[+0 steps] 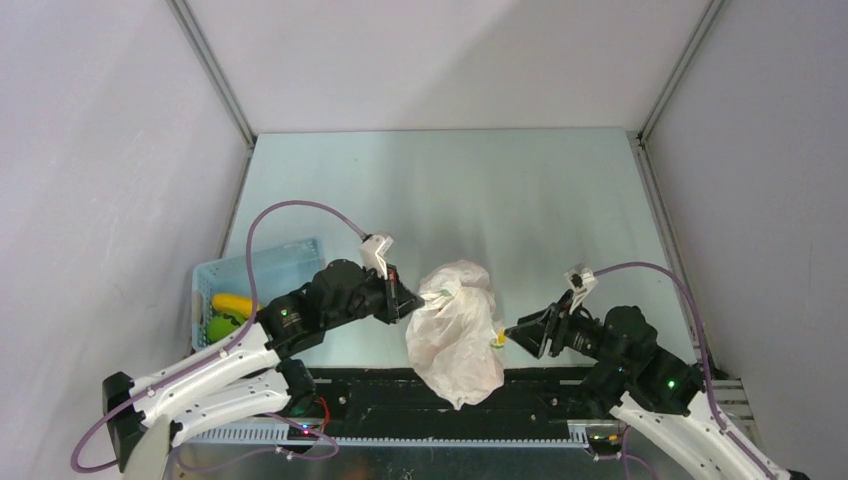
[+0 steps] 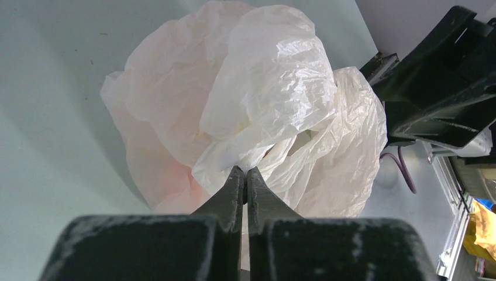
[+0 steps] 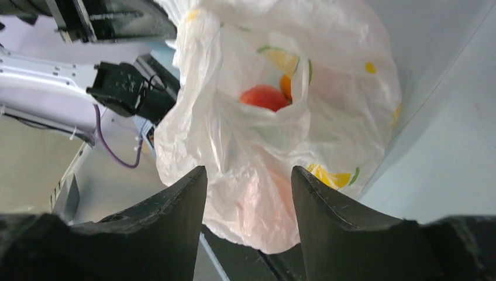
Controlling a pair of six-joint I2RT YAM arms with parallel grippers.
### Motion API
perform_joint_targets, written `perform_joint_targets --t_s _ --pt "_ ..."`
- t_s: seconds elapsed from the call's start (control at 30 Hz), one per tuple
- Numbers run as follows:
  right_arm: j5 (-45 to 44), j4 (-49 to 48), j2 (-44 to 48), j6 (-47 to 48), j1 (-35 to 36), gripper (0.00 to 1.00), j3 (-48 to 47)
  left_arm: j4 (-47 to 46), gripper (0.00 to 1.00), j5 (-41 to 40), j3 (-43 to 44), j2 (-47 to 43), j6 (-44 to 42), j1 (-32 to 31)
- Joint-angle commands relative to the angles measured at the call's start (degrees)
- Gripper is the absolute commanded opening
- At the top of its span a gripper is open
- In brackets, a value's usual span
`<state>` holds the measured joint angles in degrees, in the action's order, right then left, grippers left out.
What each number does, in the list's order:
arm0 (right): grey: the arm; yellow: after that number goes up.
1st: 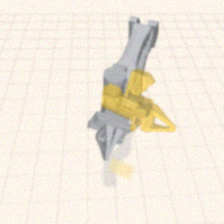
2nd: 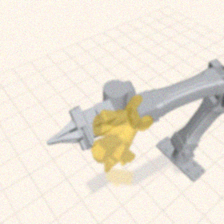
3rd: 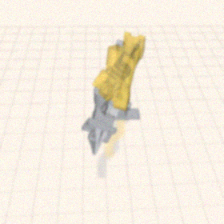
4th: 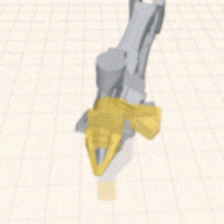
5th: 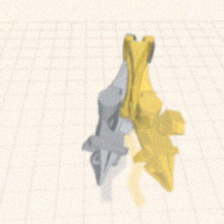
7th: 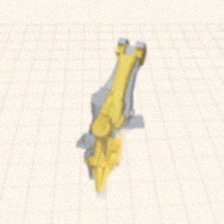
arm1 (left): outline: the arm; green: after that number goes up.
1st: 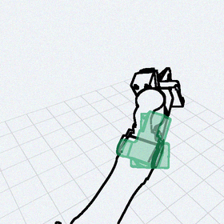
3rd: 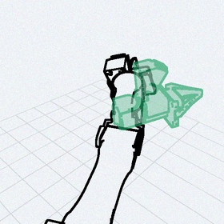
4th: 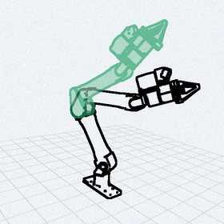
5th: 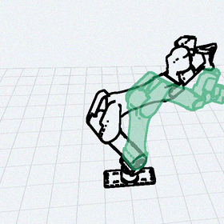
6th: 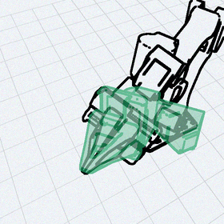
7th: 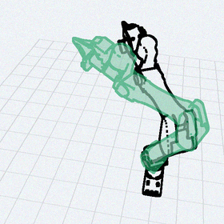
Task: Place the fake fruits into the plastic bag and tie a complex knot
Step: Tie the plastic bag at the center of the board.
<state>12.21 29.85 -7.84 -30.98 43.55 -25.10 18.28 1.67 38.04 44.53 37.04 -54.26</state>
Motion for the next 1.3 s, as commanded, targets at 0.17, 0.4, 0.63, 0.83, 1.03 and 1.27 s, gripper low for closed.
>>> perform_joint_targets --t_s 0.17,0.4,0.63,0.83,1.03,1.27 --pt "-13.84 -3.5 -5.36 -0.04 17.35 0.55 0.59 1.15 0.0 -1.04 2.6 -0.63 -1.07 -0.15" --pt "-21.35 -8.58 -11.11 1.32 21.65 0.45 -0.18 1.7 0.0 -0.79 2.91 -0.6 -1.42 -0.2" --pt "-22.5 -10.15 -12.77 3.35 21.74 0.4 -0.39 1.32 0.0 -0.51 2.91 -0.28 -1.44 -0.15" --pt "-21.97 -11.8 -13.81 5.69 21.81 0.39 -0.39 1.28 0.0 -0.28 2.83 -0.15 -1.44 -0.21" --pt "-18.99 -16.22 -16.75 8.91 21.99 0.38 -0.39 1.43 0.0 -0.24 2.91 -0.21 -1.53 -0.17" --pt "-18.92 -19.03 -19.37 9.48 22.08 0.13 -0.39 2.61 0.0 -1.44 3.32 -1.19 -2.08 -0.14"
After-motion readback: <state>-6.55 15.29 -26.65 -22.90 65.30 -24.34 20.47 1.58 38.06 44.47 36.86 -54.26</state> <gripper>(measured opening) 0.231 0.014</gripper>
